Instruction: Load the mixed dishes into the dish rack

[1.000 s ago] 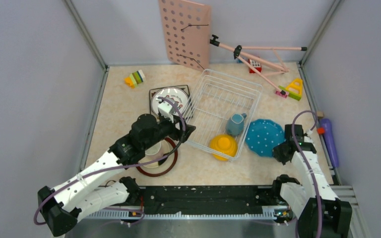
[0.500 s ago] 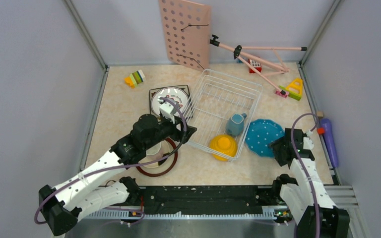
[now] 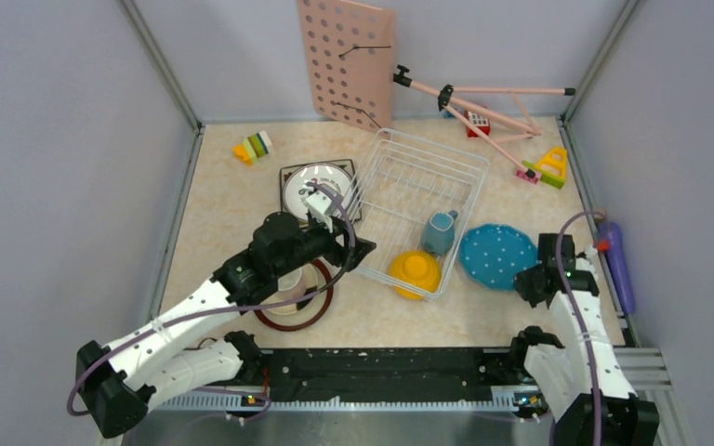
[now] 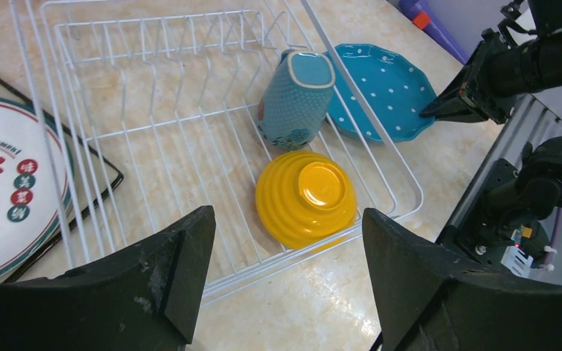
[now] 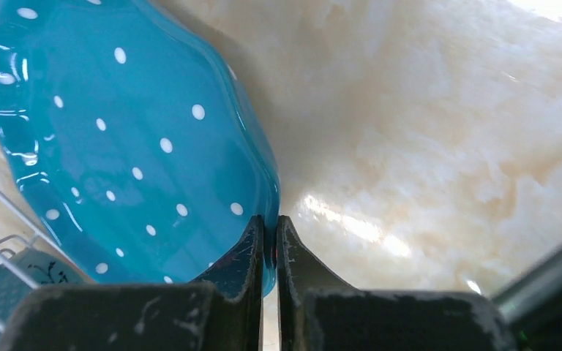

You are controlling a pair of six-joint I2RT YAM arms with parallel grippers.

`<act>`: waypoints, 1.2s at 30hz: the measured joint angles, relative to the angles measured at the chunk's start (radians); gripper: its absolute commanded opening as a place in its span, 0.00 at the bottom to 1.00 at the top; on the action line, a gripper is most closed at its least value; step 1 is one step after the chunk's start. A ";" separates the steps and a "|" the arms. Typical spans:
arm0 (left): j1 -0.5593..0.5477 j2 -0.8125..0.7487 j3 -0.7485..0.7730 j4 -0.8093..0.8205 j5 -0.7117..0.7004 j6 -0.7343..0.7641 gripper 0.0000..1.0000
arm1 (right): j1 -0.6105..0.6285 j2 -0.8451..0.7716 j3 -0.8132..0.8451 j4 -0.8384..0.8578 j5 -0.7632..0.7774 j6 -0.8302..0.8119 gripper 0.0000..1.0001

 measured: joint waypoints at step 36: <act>-0.346 0.673 0.410 0.276 0.171 0.857 0.94 | 0.000 0.100 0.620 -0.558 -0.054 -0.062 0.00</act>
